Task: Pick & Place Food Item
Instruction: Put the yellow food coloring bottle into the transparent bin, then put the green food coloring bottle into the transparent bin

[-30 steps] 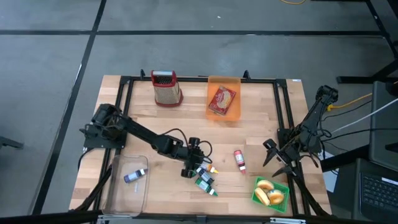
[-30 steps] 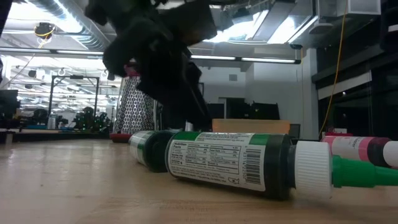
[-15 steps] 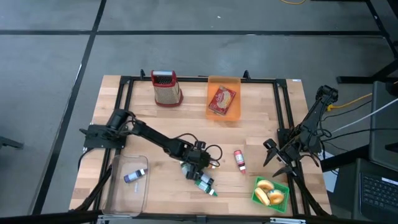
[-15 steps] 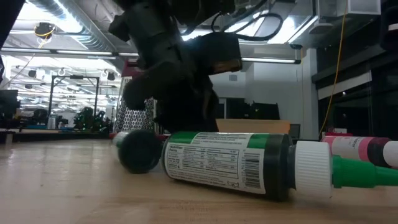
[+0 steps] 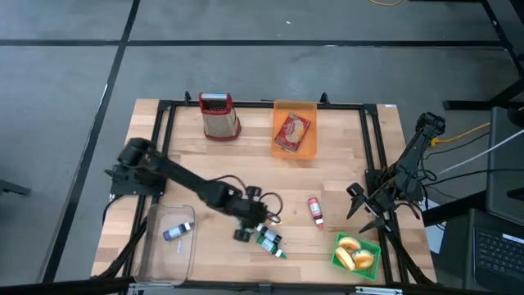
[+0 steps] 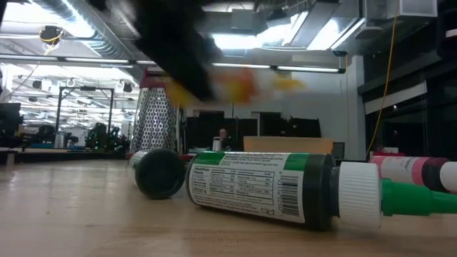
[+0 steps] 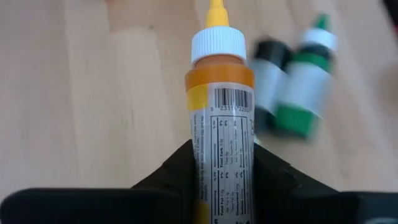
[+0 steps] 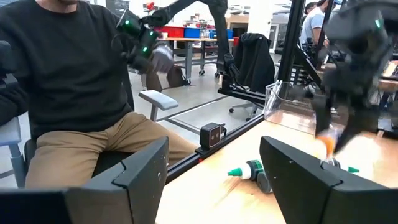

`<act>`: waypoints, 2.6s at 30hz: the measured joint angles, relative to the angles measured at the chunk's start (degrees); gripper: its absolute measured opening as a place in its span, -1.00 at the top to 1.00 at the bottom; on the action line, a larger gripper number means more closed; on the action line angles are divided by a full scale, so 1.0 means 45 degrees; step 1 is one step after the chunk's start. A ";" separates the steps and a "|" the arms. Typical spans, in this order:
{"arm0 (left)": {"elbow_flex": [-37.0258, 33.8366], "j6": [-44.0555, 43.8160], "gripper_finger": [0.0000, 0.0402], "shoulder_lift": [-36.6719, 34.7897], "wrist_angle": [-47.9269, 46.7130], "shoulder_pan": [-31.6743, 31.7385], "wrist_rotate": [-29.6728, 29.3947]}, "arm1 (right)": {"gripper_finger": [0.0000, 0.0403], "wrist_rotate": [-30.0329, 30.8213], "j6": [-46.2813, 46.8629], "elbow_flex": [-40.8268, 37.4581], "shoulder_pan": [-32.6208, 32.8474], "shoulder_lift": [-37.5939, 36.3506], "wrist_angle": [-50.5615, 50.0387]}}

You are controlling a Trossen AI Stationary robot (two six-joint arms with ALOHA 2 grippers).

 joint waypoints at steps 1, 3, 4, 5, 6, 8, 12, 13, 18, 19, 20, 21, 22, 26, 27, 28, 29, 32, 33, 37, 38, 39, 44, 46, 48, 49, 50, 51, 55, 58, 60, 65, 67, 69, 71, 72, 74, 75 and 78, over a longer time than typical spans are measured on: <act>-0.0001 -0.0378 0.47 -0.0440 -0.0651 -0.0286 -0.0147 | -0.27 -0.0001 0.0036 0.0000 0.0000 0.0000 0.0000; 0.0000 -0.1418 0.46 -0.1382 -0.1742 -0.0972 -0.0502 | -0.27 0.0000 0.0100 0.0000 0.0000 0.0000 -0.0015; 0.0004 -0.2086 0.47 -0.1805 -0.2359 -0.1350 -0.0694 | -0.27 -0.0001 0.0100 0.0000 0.0000 -0.0002 -0.0015; 0.0004 -0.2791 0.48 -0.2194 -0.3018 -0.1786 -0.0764 | -0.27 -0.0001 0.0100 0.0000 0.0000 -0.0003 -0.0015; -0.0001 -0.3550 0.49 -0.2591 -0.3662 -0.2210 -0.0891 | -0.27 0.0003 0.0100 0.0000 0.0000 0.0000 -0.0015; 0.0002 -0.5314 0.50 -0.3341 -0.4745 -0.3167 -0.1226 | -0.27 -0.0001 0.0100 0.0000 0.0000 0.0000 0.0000; -0.0001 -0.9462 0.50 -0.4263 -0.7321 -0.5392 -0.2017 | -0.27 0.0003 0.0100 0.0000 0.0000 0.0000 0.0018; -0.0001 -1.0533 0.49 -0.4345 -0.7920 -0.5942 -0.2099 | -0.27 0.0001 0.0100 0.0000 0.0000 0.0000 0.0019; -0.0001 -1.5336 0.49 -0.4273 -1.0304 -0.8428 -0.2096 | -0.27 0.0008 0.0095 0.0000 0.0000 0.0000 0.0019; -0.0020 -1.6135 0.49 -0.4219 -1.0582 -0.8822 -0.2091 | -0.27 0.0008 0.0078 0.0000 0.0000 0.0000 0.0019; -0.0084 -1.6911 0.49 -0.4206 -1.0758 -0.9189 -0.2105 | -0.27 0.0008 0.0053 0.0000 0.0000 0.0000 0.0019; -0.0196 -1.7641 0.49 -0.4205 -1.0827 -0.9503 -0.2125 | -0.27 0.0013 0.0024 0.0005 0.0000 0.0000 0.0019; -0.0346 -1.8275 0.49 -0.4205 -1.0832 -0.9778 -0.2126 | -0.27 0.0015 -0.0029 0.0005 0.0000 0.0000 0.0019; -0.1316 -2.0644 0.49 -0.4205 -1.0721 -1.0544 -0.2111 | -0.27 0.0047 -0.0262 0.0005 0.0000 0.0000 0.0019; -0.1636 -2.1134 0.48 -0.4205 -1.0627 -1.0644 -0.2080 | -0.27 0.0047 -0.0282 0.0005 0.0000 0.0000 0.0019; -0.1950 -2.1451 0.47 -0.4205 -1.0462 -1.0730 -0.2041 | -0.27 0.0047 -0.0284 0.0005 0.0000 0.0000 0.0019; -0.2236 -2.1687 0.45 -0.4205 -1.0221 -1.0792 -0.2008 | -0.27 0.0047 -0.0284 0.0005 0.0000 0.0000 0.0019; -0.2855 -2.1868 0.34 -0.4201 -0.9620 -1.0794 -0.1871 | -0.27 0.0047 -0.0284 0.0005 0.0000 0.0000 0.0019; -0.2957 -2.1830 0.29 -0.4201 -0.9527 -1.0746 -0.1821 | -0.27 0.0047 -0.0284 0.0005 0.0000 0.0000 0.0019; -0.3047 -2.1630 0.05 -0.4201 -0.9623 -1.0583 -0.2033 | -0.27 0.0047 -0.0235 0.0005 0.0000 0.0000 0.0020; -0.3047 -2.1594 -0.01 -0.4201 -0.9687 -1.0569 -0.2133 | -0.27 0.0047 -0.0187 0.0005 0.0000 0.0000 0.0024; -0.3047 -2.1587 -0.06 -0.4201 -0.9771 -1.0543 -0.2264 | -0.27 0.0046 -0.0135 0.0005 0.0000 0.0000 0.0019; -0.2946 -2.0580 -0.19 -0.4201 -0.9817 -1.0294 -0.3662 | -0.27 0.0047 -0.0036 0.0005 0.0000 0.0000 0.0026; -0.2686 -1.9690 -0.19 -0.4201 -0.9728 -0.9991 -0.4783 | -0.27 0.0047 -0.0032 0.0005 0.0000 0.0000 0.0088; -0.2350 -1.8370 -0.17 -0.4201 -0.9539 -0.9535 -0.5805 | -0.27 0.0047 -0.0031 0.0018 0.0000 -0.0005 0.0136; -0.2177 -1.7538 -0.15 -0.4201 -0.9418 -0.9245 -0.6078 | -0.27 0.0047 -0.0031 0.0019 0.0000 -0.0005 0.0128; -0.2003 -1.6591 -0.13 -0.4201 -0.9241 -0.8898 -0.6147 | -0.27 0.0047 -0.0031 0.0019 0.0000 -0.0005 0.0129; -0.1849 -1.5634 -0.11 -0.4201 -0.9004 -0.8512 -0.6114 | -0.27 0.0047 -0.0031 0.0019 0.0000 -0.0005 0.0131; -0.1653 -1.1625 -0.03 -0.4201 -0.7602 -0.6798 -0.5785 | -0.27 0.0047 -0.0031 0.0019 0.0000 -0.0005 0.0131; -0.1653 -0.8555 0.01 -0.4201 -0.6315 -0.5522 -0.5464 | -0.27 0.0047 -0.0015 0.0019 0.0000 -0.0005 0.0131; -0.1653 -0.6658 0.01 -0.4146 -0.5499 -0.4702 -0.5151 | -0.27 0.0047 0.0003 0.0019 0.0000 -0.0005 0.0131; -0.1643 -0.2929 0.00 -0.3500 -0.3626 -0.3156 -0.3943 | -0.27 0.0042 0.0142 0.0019 -0.0004 -0.0005 0.0128; -0.1643 -0.2064 0.00 -0.3023 -0.3133 -0.2705 -0.3338 | -0.27 0.0045 0.0199 0.0019 -0.0002 -0.0005 0.0131; -0.1643 -0.1180 0.00 -0.2437 -0.2643 -0.2358 -0.2813 | -0.27 0.0042 0.0216 0.0019 -0.0003 -0.0005 0.0131; -0.1642 -0.0326 0.00 -0.1775 -0.2371 -0.2120 -0.2506 | -0.27 0.0042 0.0241 0.0019 -0.0005 -0.0005 0.0131; -0.1569 0.0081 0.00 -0.1414 -0.2319 -0.2025 -0.2386 | -0.27 0.0042 0.0241 0.0019 -0.0005 -0.0005 0.0131; -0.1302 0.0830 -0.01 -0.0690 -0.2295 -0.1894 -0.2368 | -0.27 0.0042 0.0241 0.0019 -0.0005 -0.0005 0.0131; -0.1117 0.1157 -0.01 -0.0371 -0.2306 -0.1849 -0.2358 | -0.27 0.0042 0.0241 0.0019 -0.0005 -0.0005 0.0131; -0.0483 0.1928 -0.01 0.0460 -0.2407 -0.1729 -0.2285 | -0.27 0.0042 0.0241 0.0019 -0.0005 -0.0005 0.0131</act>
